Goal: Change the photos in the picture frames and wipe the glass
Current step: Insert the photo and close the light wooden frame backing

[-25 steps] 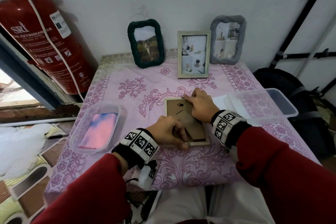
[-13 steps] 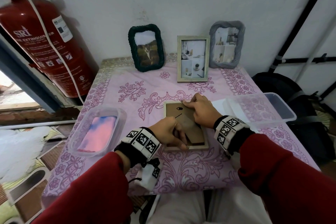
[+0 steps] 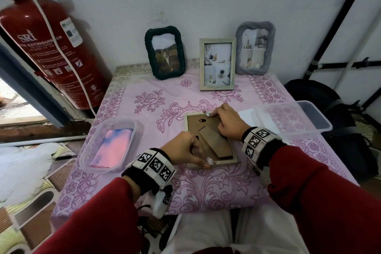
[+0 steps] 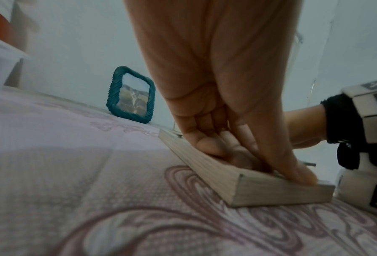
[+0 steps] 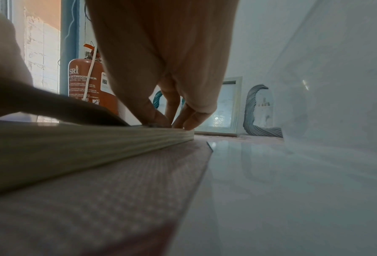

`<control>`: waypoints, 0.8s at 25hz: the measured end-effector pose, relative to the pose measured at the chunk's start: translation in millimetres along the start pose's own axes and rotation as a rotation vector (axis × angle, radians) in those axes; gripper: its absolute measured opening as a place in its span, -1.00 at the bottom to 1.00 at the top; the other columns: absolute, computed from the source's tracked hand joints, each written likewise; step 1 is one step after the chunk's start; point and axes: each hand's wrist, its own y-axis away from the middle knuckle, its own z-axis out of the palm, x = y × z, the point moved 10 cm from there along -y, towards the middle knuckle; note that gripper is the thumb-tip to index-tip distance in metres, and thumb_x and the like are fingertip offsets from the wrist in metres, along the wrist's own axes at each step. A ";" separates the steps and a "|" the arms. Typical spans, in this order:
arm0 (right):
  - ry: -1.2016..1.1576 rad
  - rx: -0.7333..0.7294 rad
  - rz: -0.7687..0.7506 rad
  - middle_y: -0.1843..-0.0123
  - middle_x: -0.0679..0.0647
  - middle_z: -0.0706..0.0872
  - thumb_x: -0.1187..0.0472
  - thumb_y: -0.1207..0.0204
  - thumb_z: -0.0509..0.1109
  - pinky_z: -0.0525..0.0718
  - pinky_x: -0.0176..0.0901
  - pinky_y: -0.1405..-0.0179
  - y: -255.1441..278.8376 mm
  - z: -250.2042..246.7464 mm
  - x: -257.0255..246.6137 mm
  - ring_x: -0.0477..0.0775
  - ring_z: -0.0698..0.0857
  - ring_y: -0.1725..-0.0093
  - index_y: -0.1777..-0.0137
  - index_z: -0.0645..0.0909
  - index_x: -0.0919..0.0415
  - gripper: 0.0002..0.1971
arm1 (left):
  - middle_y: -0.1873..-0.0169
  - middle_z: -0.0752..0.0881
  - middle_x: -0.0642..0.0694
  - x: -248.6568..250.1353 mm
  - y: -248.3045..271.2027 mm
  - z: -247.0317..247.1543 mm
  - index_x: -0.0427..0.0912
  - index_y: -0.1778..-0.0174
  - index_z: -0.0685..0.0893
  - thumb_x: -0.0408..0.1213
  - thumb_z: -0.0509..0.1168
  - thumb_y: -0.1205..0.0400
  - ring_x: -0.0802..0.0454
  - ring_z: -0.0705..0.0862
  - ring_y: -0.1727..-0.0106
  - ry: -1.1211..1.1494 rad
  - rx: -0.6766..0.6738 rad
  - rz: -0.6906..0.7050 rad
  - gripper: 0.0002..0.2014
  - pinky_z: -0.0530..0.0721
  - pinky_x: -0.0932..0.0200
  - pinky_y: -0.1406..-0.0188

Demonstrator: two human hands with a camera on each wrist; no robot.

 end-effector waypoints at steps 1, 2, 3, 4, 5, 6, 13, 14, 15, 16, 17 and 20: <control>-0.007 -0.001 0.000 -0.31 0.24 0.44 0.49 -0.44 0.17 0.42 0.05 -0.42 -0.1 -0.1 0.3 0.23 0.48 -0.34 -0.34 0.49 0.26 -0.55 | 0.52 0.70 0.14 1.6 1.4 1.5 -0.24 0.32 0.81 -0.24 0.60 -0.32 0.33 0.62 0.47 0.009 -0.005 0.011 -0.83 0.55 0.41 0.40; -0.016 -0.002 0.001 -0.30 0.24 0.44 0.50 -0.44 0.16 0.43 0.05 -0.42 0.1 0.1 0.6 0.24 0.48 -0.33 -0.33 0.50 0.27 -0.55 | 0.50 0.72 0.07 2.6 2.9 2.5 -0.27 0.29 0.81 -0.26 0.60 -0.33 0.31 0.65 0.45 0.020 -0.003 0.019 -0.83 0.56 0.43 0.40; -0.025 -0.004 0.001 -0.30 0.25 0.44 0.50 -0.44 0.16 0.43 0.06 -0.42 0.2 0.3 0.7 0.24 0.48 -0.33 -0.33 0.50 0.27 -0.55 | 0.46 0.76 -0.04 2.6 4.2 2.5 -0.30 0.26 0.81 -0.28 0.59 -0.34 0.26 0.68 0.43 0.034 0.003 0.021 -0.82 0.59 0.40 0.39; -0.033 -0.004 -0.001 -0.30 0.26 0.44 0.51 -0.43 0.16 0.43 0.06 -0.41 0.1 0.3 0.5 0.24 0.48 -0.33 -0.33 0.50 0.28 -0.55 | 0.42 0.79 -0.15 1.6 5.1 2.2 -0.33 0.24 0.81 -0.29 0.59 -0.34 0.15 0.72 0.40 0.050 0.010 0.017 -0.81 0.64 0.32 0.37; -0.038 -0.006 -0.004 -0.29 0.27 0.44 0.51 -0.43 0.16 0.44 0.06 -0.41 0.2 0.3 0.2 0.24 0.48 -0.33 -0.33 0.50 0.29 -0.55 | 0.38 0.80 -0.24 0.3 6.0 2.0 -0.35 0.22 0.81 -0.30 0.58 -0.35 0.04 0.75 0.36 0.066 0.016 0.012 -0.80 0.68 0.21 0.32; -0.042 -0.007 -0.006 -0.29 0.27 0.44 0.52 -0.43 0.16 0.44 0.05 -0.40 0.3 0.3 -0.1 0.23 0.47 -0.33 -0.33 0.51 0.30 -0.55 | 0.36 0.81 -0.28 -0.8 6.8 1.9 -0.36 0.21 0.81 -0.30 0.58 -0.35 -0.02 0.76 0.34 0.080 0.021 0.007 -0.79 0.70 0.15 0.29; -0.067 -0.007 -0.011 -0.24 0.28 0.43 0.53 -0.43 0.15 0.48 -0.05 -0.29 1.3 -1.0 -0.6 0.23 0.47 -0.25 -0.31 0.53 0.30 -0.55 | 0.35 0.79 -0.34 -1.5 12.1 1.0 -0.38 0.18 0.81 -0.36 0.58 -0.35 0.04 0.69 0.42 0.139 0.078 0.021 -0.79 0.63 0.37 0.40; -0.066 -0.007 -0.016 -0.24 0.28 0.43 0.53 -0.43 0.15 0.49 -0.05 -0.28 1.4 -1.2 -1.4 0.23 0.47 -0.25 -0.31 0.54 0.30 -0.55 | 0.34 0.78 -0.35 -1.5 12.6 0.7 -0.38 0.18 0.81 -0.36 0.57 -0.35 0.04 0.69 0.42 0.143 0.084 0.025 -0.80 0.61 0.39 0.41; -0.066 -0.006 -0.020 -0.24 0.29 0.43 0.54 -0.43 0.15 0.48 -0.05 -0.28 1.6 -1.4 -1.9 0.23 0.47 -0.25 -0.31 0.54 0.31 -0.55 | 0.33 0.78 -0.35 -1.3 13.0 0.3 -0.38 0.18 0.81 -0.36 0.57 -0.35 0.05 0.68 0.42 0.146 0.088 0.031 -0.80 0.60 0.40 0.42; -0.069 -0.006 -0.021 -0.24 0.29 0.42 0.54 -0.44 0.15 0.48 -0.05 -0.28 1.8 -1.3 -1.9 0.23 0.46 -0.26 -0.31 0.54 0.31 -0.55 | 0.32 0.78 -0.35 -0.8 13.6 0.2 -0.38 0.17 0.81 -0.36 0.57 -0.35 0.07 0.67 0.42 0.146 0.093 0.038 -0.80 0.59 0.41 0.42; -0.072 -0.005 -0.022 -0.24 0.29 0.42 0.54 -0.44 0.15 0.48 -0.04 -0.29 1.9 -1.4 -1.9 0.23 0.46 -0.26 -0.31 0.54 0.30 -0.55 | 0.30 0.77 -0.35 -0.2 14.2 0.1 -0.38 0.16 0.81 -0.36 0.57 -0.35 0.11 0.66 0.42 0.140 0.097 0.046 -0.79 0.57 0.42 0.41; -0.083 0.002 -0.022 -0.22 0.30 0.42 0.55 -0.44 0.14 0.48 0.02 -0.30 2.5 -1.9 -2.7 0.23 0.46 -0.25 -0.30 0.57 0.29 -0.54 | 0.25 0.76 -0.37 1.2 15.4 1.2 -0.39 0.10 0.80 -0.37 0.55 -0.37 0.20 0.62 0.40 0.112 0.104 0.061 -0.77 0.53 0.44 0.38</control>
